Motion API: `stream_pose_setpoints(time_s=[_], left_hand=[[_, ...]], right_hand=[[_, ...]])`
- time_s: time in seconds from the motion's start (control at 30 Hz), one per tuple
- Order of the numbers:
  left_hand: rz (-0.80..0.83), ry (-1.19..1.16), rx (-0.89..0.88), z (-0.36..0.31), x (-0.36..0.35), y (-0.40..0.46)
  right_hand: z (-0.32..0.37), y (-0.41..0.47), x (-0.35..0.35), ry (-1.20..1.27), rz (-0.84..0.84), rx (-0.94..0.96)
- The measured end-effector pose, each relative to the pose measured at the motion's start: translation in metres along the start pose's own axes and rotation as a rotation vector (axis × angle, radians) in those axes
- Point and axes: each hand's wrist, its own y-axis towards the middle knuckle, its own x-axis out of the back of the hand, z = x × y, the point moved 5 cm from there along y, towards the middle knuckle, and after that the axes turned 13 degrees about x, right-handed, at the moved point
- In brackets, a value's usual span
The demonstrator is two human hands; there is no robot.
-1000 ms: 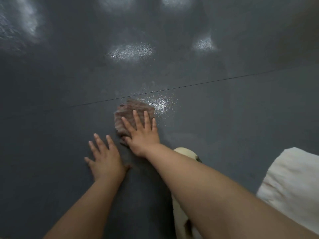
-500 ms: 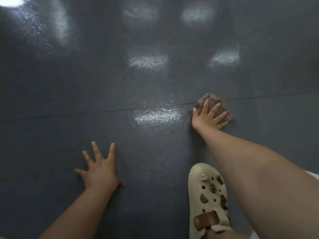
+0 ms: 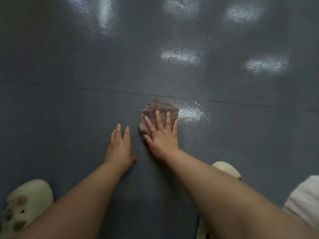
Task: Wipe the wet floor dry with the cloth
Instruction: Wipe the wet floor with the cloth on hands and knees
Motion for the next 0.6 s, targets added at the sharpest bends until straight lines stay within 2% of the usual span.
stream_pose_setpoints(time_s=[0.13, 0.3, 0.4, 0.5, 0.6], left_hand=[[-0.026, 0.094, 0.021, 0.018, -0.001, -0.004], [-0.071, 0.233, 0.135, 0.044, 0.004, -0.005], [-0.028, 0.18, 0.273, 0.06, 0.001, -0.004], [0.039, 0.059, 0.315, 0.062, -0.005, 0.0], [0.028, 0.003, 0.31, 0.064, -0.005, 0.002]], right_hand=[[-0.006, -0.022, -0.015, -0.046, -0.045, -0.044], [-0.063, -0.024, 0.004, 0.047, -0.149, -0.41], [-0.06, -0.014, 0.007, 0.105, -0.196, -0.534], [-0.036, 0.0, 0.002, 0.104, -0.231, -0.562], [0.01, 0.015, -0.007, 0.038, -0.189, -0.412]])
